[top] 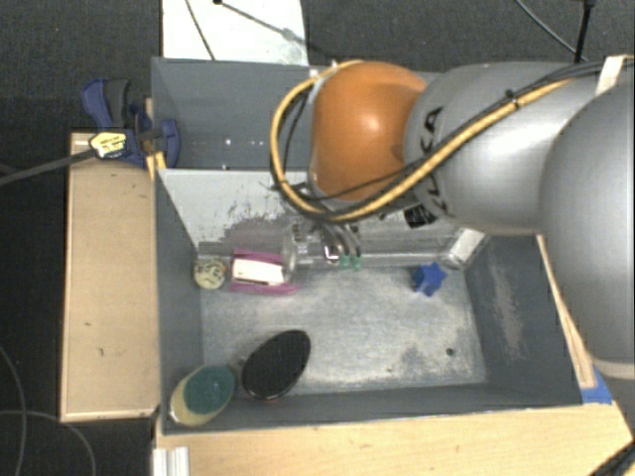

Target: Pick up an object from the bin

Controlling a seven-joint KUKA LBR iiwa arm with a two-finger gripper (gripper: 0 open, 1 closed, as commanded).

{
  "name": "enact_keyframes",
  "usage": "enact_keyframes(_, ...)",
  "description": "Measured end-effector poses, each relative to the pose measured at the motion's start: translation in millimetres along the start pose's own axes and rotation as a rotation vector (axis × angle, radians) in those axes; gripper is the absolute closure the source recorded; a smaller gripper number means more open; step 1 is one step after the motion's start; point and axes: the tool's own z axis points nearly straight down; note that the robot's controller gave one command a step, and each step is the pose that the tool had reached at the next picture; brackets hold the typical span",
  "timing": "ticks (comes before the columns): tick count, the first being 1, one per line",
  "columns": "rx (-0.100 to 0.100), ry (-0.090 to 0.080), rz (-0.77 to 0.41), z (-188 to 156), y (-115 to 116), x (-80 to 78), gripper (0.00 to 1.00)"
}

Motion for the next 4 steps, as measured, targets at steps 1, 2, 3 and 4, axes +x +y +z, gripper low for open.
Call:
enact_keyframes(1, 0.0, 0.008, -0.314, 36.2, 9.4, 29.0, 1.0)
enact_keyframes(2, 0.0, 0.006, -0.31, 35.0, 9.2, 28.0, 0.0)
enact_keyframes(3, -0.001, 0.012, -0.466, 91.9, 20.2, 101.4, 0.0)
enact_keyframes(4, -0.002, 0.003, -0.459, 88.8, 20.2, 97.9, 1.0)
